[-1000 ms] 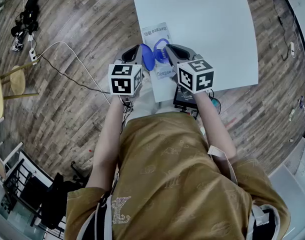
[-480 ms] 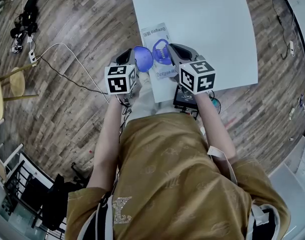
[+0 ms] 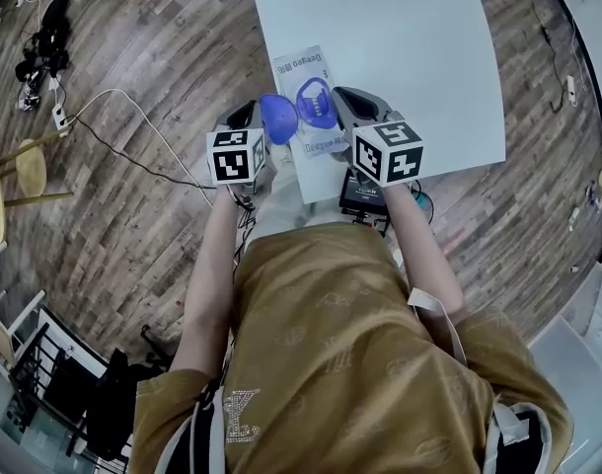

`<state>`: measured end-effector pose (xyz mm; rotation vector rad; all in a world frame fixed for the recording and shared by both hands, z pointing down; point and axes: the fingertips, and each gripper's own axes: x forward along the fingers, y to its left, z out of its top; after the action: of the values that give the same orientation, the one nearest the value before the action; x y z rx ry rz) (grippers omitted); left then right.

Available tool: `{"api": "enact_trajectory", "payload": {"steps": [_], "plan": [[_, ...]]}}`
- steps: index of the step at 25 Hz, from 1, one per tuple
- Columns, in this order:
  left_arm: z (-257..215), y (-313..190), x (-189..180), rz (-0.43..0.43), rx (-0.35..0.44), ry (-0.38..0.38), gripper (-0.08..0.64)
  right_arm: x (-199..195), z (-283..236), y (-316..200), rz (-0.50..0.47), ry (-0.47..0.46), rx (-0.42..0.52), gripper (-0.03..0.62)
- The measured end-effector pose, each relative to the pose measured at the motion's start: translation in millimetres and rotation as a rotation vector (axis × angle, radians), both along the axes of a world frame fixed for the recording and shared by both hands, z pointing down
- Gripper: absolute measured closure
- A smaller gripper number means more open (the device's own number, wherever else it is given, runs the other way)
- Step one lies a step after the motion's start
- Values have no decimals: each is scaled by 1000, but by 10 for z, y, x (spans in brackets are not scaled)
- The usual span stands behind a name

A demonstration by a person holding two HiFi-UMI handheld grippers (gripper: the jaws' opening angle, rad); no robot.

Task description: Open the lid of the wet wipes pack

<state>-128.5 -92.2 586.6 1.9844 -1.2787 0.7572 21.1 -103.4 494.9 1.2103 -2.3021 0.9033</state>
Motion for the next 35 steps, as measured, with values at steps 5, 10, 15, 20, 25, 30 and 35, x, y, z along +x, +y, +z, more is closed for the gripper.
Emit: {"api": "enact_trajectory", "payload": {"steps": [5,10,15,20,25,30,35], "plan": [[154,12,59,37,-17,-25,555,96,-6,7,25,10,6,584],[108,-3,52,47,3,-34,555,151,-44,-9,44,18,22,583],[31,-4,28,25,29,-34,555,185,-58,15,59,12,24,584],[-71,9,7,10,69,-45,555,221,-88,63,74,11,35,584],[-301,17,-42,-34,154,-63,555,295,-165,108,86,16,67,584],[-733,13,-43,-94,258,-58,555,362,-293,142,97,11,107,583],[-1175,28,-16,-151,373,-52,555,400,-486,186,116,5,175,584]]}}
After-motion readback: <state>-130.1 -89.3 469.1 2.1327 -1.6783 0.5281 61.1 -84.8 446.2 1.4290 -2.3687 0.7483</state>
